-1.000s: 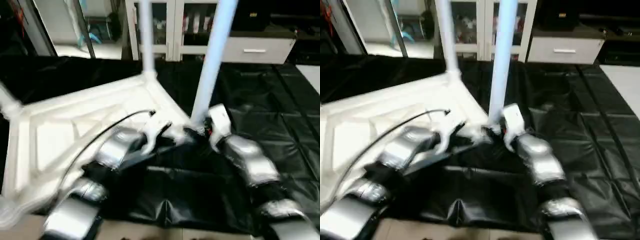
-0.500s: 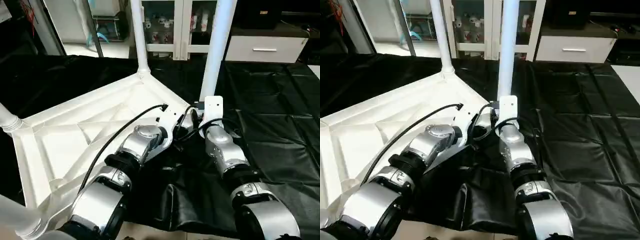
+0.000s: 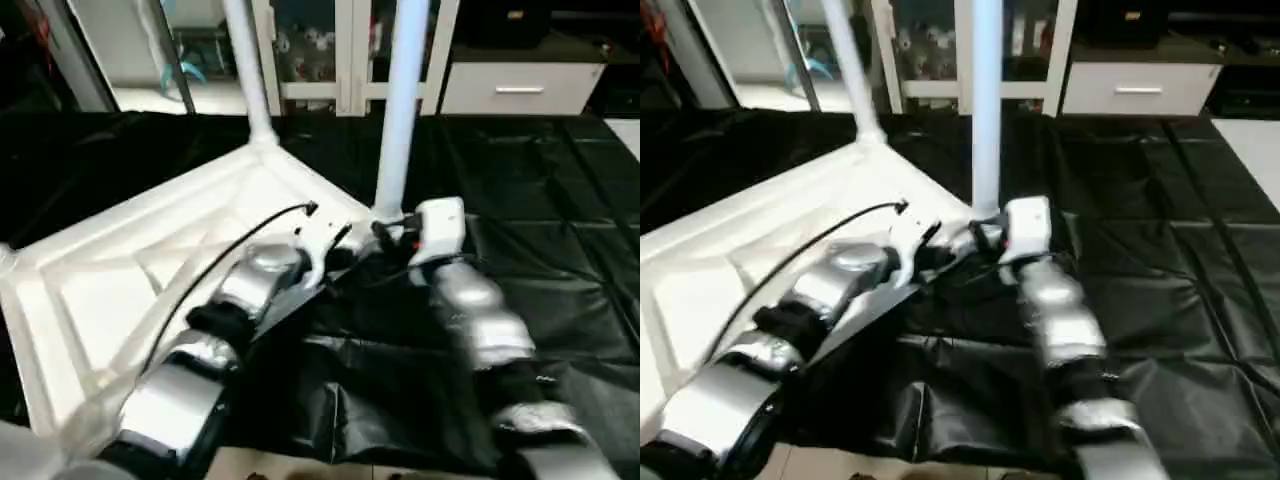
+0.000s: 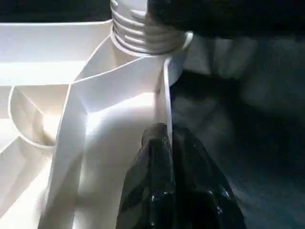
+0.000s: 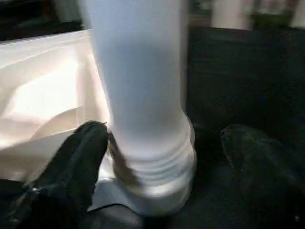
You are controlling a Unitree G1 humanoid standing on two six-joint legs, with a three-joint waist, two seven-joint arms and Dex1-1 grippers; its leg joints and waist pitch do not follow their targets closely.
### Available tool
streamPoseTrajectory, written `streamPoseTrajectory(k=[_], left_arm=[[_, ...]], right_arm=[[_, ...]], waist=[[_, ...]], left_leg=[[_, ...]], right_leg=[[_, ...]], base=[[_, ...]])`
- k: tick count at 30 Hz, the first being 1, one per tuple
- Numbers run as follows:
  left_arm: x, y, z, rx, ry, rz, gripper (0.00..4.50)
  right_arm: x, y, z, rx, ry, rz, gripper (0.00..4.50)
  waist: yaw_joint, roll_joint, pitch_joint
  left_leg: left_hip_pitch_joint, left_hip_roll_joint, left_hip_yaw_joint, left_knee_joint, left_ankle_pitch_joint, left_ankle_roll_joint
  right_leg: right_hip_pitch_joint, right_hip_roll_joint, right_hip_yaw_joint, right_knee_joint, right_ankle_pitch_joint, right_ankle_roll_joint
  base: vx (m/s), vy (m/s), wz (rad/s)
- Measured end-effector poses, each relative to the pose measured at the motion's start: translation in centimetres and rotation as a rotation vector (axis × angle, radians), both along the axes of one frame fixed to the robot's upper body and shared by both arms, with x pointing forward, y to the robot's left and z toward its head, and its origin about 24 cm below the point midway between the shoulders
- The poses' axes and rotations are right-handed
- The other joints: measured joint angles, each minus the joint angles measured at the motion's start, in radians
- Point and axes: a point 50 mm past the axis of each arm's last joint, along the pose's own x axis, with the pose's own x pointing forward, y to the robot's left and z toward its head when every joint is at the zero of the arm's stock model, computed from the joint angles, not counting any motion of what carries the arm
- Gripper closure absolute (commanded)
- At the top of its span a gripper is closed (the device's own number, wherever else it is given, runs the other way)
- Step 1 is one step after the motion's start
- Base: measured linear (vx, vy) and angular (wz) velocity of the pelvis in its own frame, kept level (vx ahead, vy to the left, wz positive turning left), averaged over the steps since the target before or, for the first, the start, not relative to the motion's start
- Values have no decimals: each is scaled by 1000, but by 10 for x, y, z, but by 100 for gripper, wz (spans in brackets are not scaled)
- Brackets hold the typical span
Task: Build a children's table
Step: Rotate leg to tighten
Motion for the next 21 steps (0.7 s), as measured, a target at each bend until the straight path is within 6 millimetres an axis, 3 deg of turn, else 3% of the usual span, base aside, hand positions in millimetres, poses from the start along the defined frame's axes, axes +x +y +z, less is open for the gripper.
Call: streamPoseTrajectory(k=[1,3,9,13,21], left_arm=[[-3,2,1,10,13,-62,450],[-7,10,-1,23,37,-125,450],[-23,24,2,92,84,-324,450],[-26,23,4,113,90,-376,450],[-27,22,7,121,89,-390,450]], right_arm=[[-9,-13,4,-46,10,94,3],[-19,-27,9,-89,36,204,3],[-42,-37,11,-187,131,502,3],[-45,-25,8,-202,166,618,3],[-45,-14,8,-200,160,667,3]], waist=[[10,-1,0],[14,-2,1],[13,-3,1],[16,-1,0],[17,-1,0]], left_leg=[[0,0,0,0,0,0],[4,0,0,0,-1,-1],[9,-1,1,0,-2,-3],[7,-1,1,0,-2,-3],[6,-1,1,1,-2,-3]], right_leg=[[1,0,0,0,0,0],[5,0,1,0,0,0],[8,0,3,0,-4,7],[9,-1,4,0,-4,7],[9,-1,4,0,-2,3]], base=[[0,0,0],[0,0,0],[0,0,0],[0,0,0],[0,0,0]])
